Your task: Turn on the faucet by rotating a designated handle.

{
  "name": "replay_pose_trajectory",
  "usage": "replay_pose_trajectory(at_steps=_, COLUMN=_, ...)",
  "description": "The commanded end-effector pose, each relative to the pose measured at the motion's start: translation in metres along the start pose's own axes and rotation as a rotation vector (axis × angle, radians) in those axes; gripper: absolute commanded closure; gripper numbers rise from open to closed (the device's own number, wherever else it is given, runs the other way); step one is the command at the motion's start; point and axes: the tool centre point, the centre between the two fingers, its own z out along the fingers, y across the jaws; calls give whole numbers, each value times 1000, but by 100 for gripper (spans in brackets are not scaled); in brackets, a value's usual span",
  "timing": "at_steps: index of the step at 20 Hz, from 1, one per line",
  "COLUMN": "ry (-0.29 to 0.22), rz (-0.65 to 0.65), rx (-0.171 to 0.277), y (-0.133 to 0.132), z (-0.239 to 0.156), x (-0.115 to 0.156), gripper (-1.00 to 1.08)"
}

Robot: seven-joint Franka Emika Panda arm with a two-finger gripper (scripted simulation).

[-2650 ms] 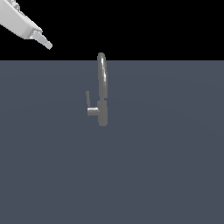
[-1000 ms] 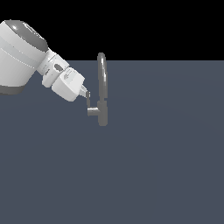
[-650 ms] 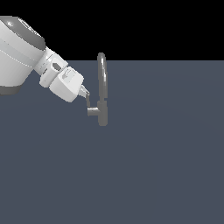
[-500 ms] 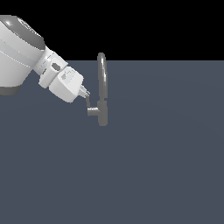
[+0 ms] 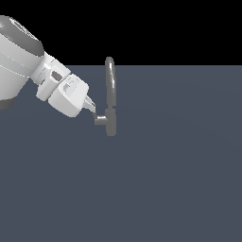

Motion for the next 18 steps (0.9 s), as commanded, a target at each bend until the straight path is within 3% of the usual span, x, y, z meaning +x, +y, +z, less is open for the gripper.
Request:
replay_pose_trajectory(at_steps=1, ry=8, rz=-6, rx=-25, y=18, z=10, x=-2, gripper=108)
replay_pose_trajectory(at_steps=3, ry=9, rz=-5, rx=-26, y=22, z=11, x=-2, gripper=108)
replay_pose_trajectory(at_steps=4, ry=5, rz=-8, rx=-1, y=12, z=1, x=-4, gripper=108)
replay_pose_trajectory(at_steps=17, ry=9, rz=-5, rx=-26, y=51, z=43, x=-33, gripper=108)
replay_pose_trajectory(at_steps=18, ry=3, rz=-5, rx=6, y=40, z=27, x=-32, gripper=108)
